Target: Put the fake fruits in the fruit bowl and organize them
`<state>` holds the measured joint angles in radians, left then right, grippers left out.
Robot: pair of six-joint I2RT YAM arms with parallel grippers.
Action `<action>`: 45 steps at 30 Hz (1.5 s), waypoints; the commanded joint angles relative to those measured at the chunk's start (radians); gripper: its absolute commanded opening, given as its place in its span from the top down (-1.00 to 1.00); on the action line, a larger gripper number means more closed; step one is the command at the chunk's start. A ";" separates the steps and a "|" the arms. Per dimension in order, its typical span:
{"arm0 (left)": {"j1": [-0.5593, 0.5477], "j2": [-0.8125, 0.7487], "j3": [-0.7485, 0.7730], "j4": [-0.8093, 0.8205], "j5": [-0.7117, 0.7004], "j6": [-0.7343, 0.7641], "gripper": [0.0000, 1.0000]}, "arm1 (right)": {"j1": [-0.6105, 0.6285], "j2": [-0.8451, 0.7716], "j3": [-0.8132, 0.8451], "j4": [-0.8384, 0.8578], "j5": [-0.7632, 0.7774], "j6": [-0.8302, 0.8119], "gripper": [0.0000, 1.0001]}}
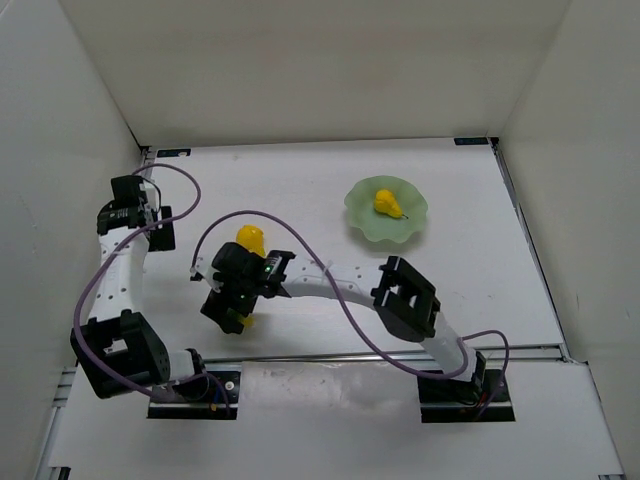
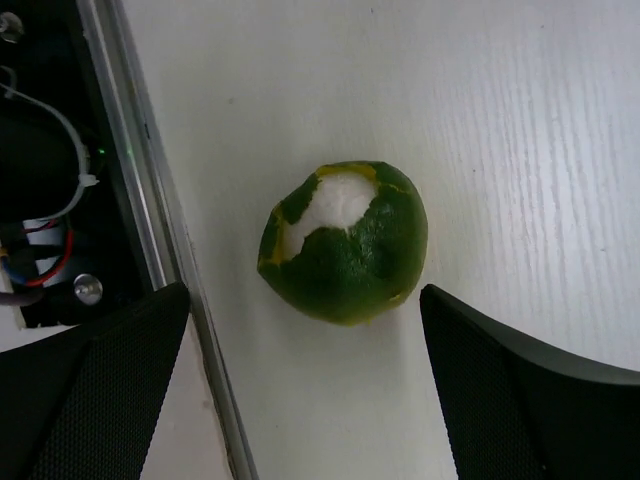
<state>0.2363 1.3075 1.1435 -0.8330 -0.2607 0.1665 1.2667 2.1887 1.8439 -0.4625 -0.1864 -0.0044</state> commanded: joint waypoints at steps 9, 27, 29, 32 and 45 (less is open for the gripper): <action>0.058 -0.037 0.007 0.009 0.112 -0.005 -1.00 | 0.028 0.154 0.118 -0.005 0.196 0.102 -0.50; -0.208 0.088 0.091 -0.028 0.126 0.070 -1.00 | -0.428 -0.528 -0.426 0.041 0.459 0.455 0.57; -0.312 0.142 0.110 -0.037 0.106 0.079 -1.00 | -0.512 -0.543 -0.475 0.032 0.488 0.468 0.55; -0.414 0.225 0.160 -0.037 0.066 0.088 -1.00 | -0.650 -0.509 -0.476 -0.013 0.479 0.455 0.52; -0.594 0.599 0.492 -0.164 0.110 0.045 -1.00 | -0.837 -0.523 -0.387 -0.099 0.519 0.429 -1.00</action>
<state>-0.3553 1.8709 1.5681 -0.9417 -0.1684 0.2333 0.4252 1.7729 1.4010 -0.5575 0.2974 0.4458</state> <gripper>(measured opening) 0.998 0.996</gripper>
